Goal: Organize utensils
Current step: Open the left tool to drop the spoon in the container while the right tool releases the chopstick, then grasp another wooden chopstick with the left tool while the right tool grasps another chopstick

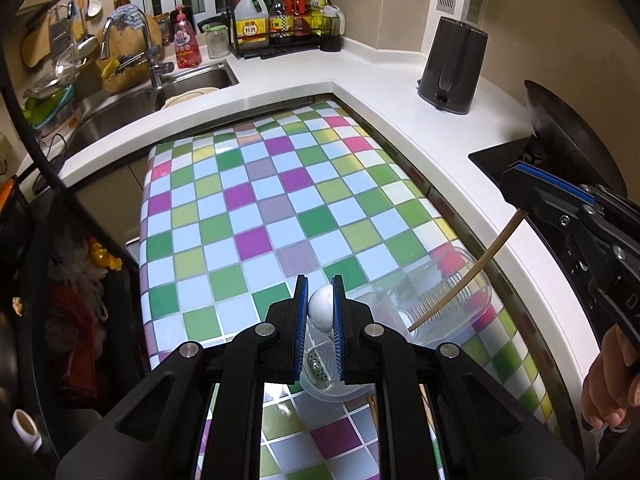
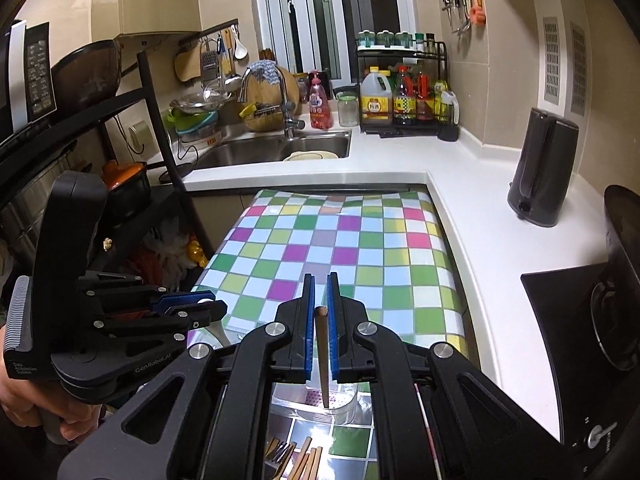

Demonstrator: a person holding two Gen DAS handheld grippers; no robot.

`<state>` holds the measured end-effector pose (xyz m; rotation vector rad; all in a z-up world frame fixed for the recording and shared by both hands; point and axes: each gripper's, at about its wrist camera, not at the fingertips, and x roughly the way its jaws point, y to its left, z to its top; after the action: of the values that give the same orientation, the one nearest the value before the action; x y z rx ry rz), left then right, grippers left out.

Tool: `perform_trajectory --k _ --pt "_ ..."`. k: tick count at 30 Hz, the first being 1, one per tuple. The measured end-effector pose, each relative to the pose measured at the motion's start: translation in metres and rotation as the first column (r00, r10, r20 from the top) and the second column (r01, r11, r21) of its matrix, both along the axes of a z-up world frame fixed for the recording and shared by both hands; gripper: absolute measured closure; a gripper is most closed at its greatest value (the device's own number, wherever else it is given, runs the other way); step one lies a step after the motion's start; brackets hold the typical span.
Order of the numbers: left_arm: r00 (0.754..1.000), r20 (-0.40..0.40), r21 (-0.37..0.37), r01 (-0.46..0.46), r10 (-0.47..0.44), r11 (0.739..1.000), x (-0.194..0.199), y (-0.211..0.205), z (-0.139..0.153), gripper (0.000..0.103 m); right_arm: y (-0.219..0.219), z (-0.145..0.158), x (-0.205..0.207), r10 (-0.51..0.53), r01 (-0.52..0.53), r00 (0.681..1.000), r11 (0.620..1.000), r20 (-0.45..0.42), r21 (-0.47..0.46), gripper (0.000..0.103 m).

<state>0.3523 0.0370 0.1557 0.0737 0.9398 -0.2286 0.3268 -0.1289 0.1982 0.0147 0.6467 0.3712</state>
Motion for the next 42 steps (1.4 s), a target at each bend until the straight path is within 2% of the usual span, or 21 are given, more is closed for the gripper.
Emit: perform_trajectory --k 8,11,16,22,27,30,34,38,39,42 --pt "0.999 -0.030 -0.020 -0.010 0.010 1.000 0.004 0.002 -0.010 0.089 -0.001 -0.001 -0.001 -0.018 0.018 1.000 1.000 0.000 -0.006 0.097" --pt "1.000 0.005 -0.028 -0.021 0.021 0.999 0.001 0.004 -0.002 0.063 -0.005 0.004 -0.001 -0.038 0.038 0.999 0.999 0.003 -0.004 0.094" --pt "0.998 0.054 -0.044 -0.041 0.043 0.998 -0.015 0.009 0.022 0.062 -0.014 0.016 -0.009 -0.073 0.073 0.997 0.997 0.021 -0.011 0.076" --pt "0.988 0.139 -0.064 -0.062 0.071 0.996 -0.063 0.011 0.044 0.062 -0.026 0.038 -0.041 -0.089 0.091 0.992 0.996 0.087 -0.021 0.076" --pt "0.970 0.234 -0.041 -0.062 0.070 0.997 -0.118 0.005 0.043 0.062 -0.037 0.041 -0.092 -0.096 0.097 0.983 0.995 0.158 0.003 0.076" --pt "0.957 0.282 -0.042 -0.057 0.067 0.997 -0.152 0.000 0.033 0.064 -0.042 0.032 -0.124 -0.103 0.099 0.977 0.995 0.188 0.030 0.076" --pt "0.945 0.318 -0.063 -0.063 0.080 0.996 -0.196 -0.005 0.007 0.069 -0.048 0.006 -0.166 -0.117 0.108 0.970 0.993 0.215 0.054 0.076" --pt "0.944 0.309 -0.087 -0.093 0.116 0.992 -0.229 -0.008 -0.031 0.081 -0.050 -0.035 -0.205 -0.126 0.120 0.969 0.992 0.214 0.040 0.076" --pt "0.945 0.304 -0.087 -0.096 0.118 0.992 -0.236 -0.010 -0.040 0.085 -0.052 -0.046 -0.214 -0.131 0.125 0.969 0.991 0.208 0.041 0.078" --pt "0.944 0.302 -0.096 -0.106 0.131 0.990 -0.260 -0.015 -0.069 0.088 -0.057 -0.081 -0.236 -0.140 0.132 0.977 0.989 0.161 0.062 0.091"
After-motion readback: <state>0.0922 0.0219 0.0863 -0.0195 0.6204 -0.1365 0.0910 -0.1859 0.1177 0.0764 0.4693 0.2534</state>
